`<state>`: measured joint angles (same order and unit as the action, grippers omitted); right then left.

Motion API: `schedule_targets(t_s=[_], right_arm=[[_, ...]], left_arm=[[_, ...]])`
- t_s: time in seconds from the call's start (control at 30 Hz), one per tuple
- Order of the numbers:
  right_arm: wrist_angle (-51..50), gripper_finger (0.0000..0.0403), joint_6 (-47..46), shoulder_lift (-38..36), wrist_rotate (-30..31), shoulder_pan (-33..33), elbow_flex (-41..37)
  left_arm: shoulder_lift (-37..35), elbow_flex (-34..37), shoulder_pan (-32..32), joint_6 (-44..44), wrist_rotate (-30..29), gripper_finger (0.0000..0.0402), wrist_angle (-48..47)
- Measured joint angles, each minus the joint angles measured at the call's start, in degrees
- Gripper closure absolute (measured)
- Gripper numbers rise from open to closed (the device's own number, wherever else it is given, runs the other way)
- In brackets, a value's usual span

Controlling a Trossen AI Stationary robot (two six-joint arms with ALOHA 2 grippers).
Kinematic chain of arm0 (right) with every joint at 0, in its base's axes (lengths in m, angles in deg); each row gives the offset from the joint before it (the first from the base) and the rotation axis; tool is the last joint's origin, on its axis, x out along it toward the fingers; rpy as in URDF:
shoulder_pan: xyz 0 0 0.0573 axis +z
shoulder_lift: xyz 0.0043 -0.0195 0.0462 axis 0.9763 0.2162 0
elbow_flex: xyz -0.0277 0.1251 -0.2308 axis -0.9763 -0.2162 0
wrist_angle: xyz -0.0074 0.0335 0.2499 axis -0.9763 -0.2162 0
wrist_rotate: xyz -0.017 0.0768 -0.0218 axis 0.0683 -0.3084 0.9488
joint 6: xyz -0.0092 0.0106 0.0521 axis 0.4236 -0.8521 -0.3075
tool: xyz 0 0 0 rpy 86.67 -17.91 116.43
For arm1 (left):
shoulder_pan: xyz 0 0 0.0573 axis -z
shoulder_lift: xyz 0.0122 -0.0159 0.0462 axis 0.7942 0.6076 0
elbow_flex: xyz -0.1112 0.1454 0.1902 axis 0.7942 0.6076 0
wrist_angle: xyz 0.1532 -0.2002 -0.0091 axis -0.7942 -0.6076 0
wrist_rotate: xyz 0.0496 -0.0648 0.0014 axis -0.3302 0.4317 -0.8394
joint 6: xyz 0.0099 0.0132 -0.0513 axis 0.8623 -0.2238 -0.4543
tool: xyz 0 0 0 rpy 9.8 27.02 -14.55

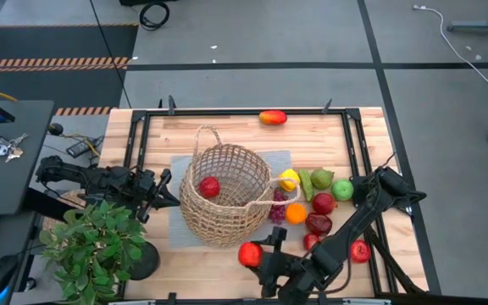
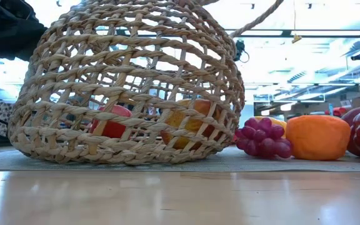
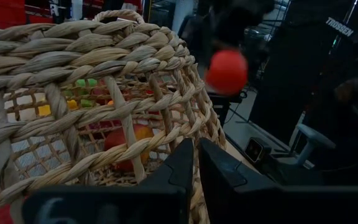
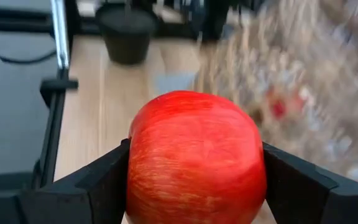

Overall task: Build produce basket
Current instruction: Put the left red apple into the basket

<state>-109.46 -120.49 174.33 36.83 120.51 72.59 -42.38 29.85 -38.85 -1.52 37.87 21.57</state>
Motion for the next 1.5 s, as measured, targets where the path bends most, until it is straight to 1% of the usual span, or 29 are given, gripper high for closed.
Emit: schedule_targets(t_s=[0.17,0.27,0.4,0.5,0.57,0.73,0.83,0.97,1.13,1.33,1.4,1.5], right_arm=[[0.02,0.0088,11.27,0.0,2.8,-0.52,7.76],[0.04,0.0086,19.13,0.0,2.92,-1.84,12.9],[0.18,0.0086,30.44,0.0,4.78,-4.1,19.46],[0.18,0.0086,42.05,0.0,7.98,-5.71,22.7],[0.18,0.0086,51.52,-0.02,10.6,-6.75,23.62],[-0.01,0.0085,76.87,-0.02,19.91,-10.36,23.92],[-0.02,0.0085,85.34,-0.02,21.52,-12.8,23.92],[0.08,0.0085,87.87,-0.02,20.86,-14.82,23.92],[0.0,0.0085,93.07,-0.02,20.91,-15.16,23.92],[-0.03,0.0085,92.99,-0.02,21.94,-14.66,23.92],[-0.01,0.0085,91.22,-0.02,21.94,-14.49,23.92],[0.06,0.0085,83.11,-0.02,22.88,-14.36,23.92]], left_arm=[[0.0,0.0,0.0,-0.01,0.0,0.0368,0.0],[0.0,0.0,0.0,0.0,0.0,0.0373,-0.01],[0.0,0.0,0.0,-0.03,0.0,0.0372,0.0],[0.0,0.02,0.0,-0.06,0.0,0.0368,-0.02],[0.0,0.0,0.0,0.01,0.0,0.0366,0.0],[0.0,0.02,0.0,-0.02,0.0,0.037,0.0],[0.0,0.02,0.0,0.01,0.0,0.0374,0.0],[0.0,0.02,0.0,-0.02,0.0,0.037,-0.01],[0.0,0.02,0.0,0.01,0.0,0.0366,-0.02],[0.0,0.02,0.0,-0.03,0.0,0.0373,0.0],[0.0,0.02,0.0,-0.02,0.0,0.0373,-0.01],[0.0,0.02,0.0,-0.05,0.0,0.037,0.0]])
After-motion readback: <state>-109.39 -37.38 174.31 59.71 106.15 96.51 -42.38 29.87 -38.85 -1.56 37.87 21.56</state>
